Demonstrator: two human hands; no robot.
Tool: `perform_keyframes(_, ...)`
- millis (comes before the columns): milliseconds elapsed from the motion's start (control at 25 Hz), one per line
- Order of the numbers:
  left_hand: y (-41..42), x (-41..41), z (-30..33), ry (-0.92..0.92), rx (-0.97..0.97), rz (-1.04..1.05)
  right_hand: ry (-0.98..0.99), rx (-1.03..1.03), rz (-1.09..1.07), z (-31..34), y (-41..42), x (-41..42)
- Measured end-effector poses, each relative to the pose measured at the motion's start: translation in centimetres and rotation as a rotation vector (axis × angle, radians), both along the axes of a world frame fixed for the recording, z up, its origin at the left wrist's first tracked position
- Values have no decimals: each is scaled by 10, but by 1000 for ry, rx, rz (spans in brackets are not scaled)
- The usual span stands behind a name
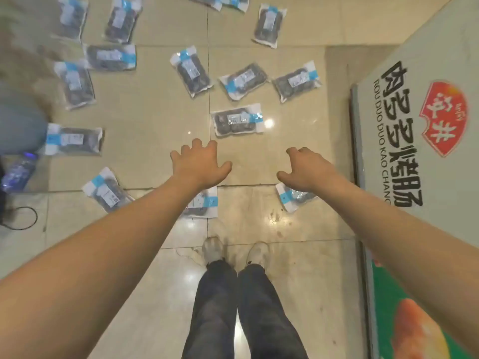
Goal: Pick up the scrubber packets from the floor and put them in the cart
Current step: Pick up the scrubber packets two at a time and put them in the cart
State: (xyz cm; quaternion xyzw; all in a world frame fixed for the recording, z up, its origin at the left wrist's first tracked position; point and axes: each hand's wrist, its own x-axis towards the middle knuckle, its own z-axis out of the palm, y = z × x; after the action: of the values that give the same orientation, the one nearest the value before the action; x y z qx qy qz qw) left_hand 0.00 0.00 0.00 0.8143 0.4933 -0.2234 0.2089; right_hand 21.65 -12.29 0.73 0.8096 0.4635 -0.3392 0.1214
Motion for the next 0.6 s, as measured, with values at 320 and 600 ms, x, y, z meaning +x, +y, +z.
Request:
perform_keyframes(320,-37,-46,-377,175,-183,123,47,-210,-129,-378,-45,7)
perform_keyframes(600,-74,-108,-516,193,-246,578,-42,-256,-597,-515,-106,38)
